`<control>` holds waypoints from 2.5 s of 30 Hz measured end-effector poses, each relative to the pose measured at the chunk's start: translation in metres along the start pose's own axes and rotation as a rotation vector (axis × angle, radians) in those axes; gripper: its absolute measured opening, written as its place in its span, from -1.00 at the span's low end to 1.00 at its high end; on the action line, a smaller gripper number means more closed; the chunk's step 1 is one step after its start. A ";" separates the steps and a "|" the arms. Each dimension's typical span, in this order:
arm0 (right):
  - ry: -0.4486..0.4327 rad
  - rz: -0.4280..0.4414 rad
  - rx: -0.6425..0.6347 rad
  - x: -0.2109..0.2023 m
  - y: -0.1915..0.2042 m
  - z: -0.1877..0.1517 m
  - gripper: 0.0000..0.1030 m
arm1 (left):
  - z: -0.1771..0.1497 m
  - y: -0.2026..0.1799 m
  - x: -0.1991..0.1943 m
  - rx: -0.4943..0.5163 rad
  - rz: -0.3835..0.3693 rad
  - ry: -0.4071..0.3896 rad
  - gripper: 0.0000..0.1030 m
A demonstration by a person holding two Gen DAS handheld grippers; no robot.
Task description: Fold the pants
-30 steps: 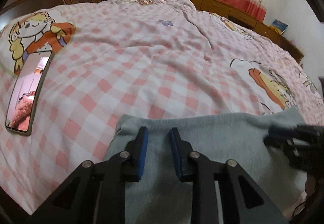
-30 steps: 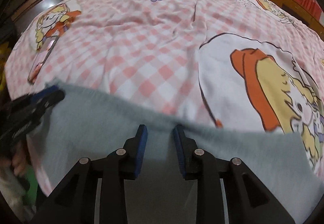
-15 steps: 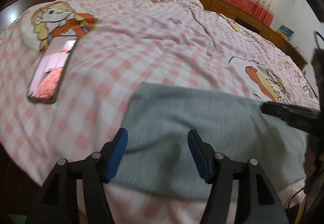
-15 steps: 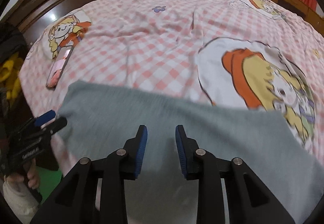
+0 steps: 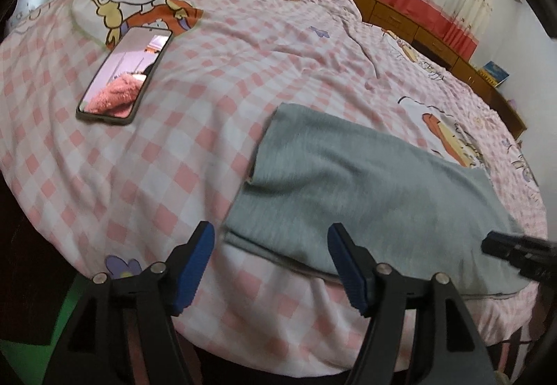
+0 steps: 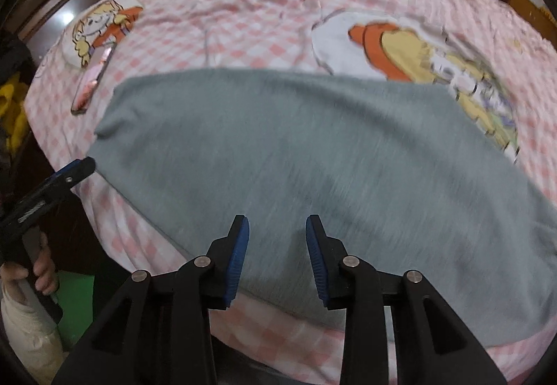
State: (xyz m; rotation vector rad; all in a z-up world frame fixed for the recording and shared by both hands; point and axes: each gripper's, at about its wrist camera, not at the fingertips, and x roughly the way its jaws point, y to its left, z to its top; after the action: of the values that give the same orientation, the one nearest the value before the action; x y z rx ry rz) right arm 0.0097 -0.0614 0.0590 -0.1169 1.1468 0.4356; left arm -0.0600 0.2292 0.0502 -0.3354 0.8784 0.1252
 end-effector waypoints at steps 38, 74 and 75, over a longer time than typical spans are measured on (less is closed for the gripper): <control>-0.015 0.051 -0.008 0.032 0.004 -0.014 0.33 | -0.004 0.008 0.047 -0.313 -0.130 -0.115 -0.61; -0.191 0.069 0.365 -0.055 -0.140 -0.065 0.16 | -0.008 -0.221 0.016 0.270 -0.416 0.015 -0.90; -0.184 0.074 0.362 -0.052 -0.139 -0.064 0.16 | -0.012 -0.225 0.023 0.277 -0.411 0.037 -0.89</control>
State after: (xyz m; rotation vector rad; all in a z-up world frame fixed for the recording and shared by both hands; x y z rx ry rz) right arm -0.0079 -0.2220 0.0616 0.2770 1.0330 0.2916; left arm 0.0003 0.0129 0.0786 -0.2529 0.8346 -0.3808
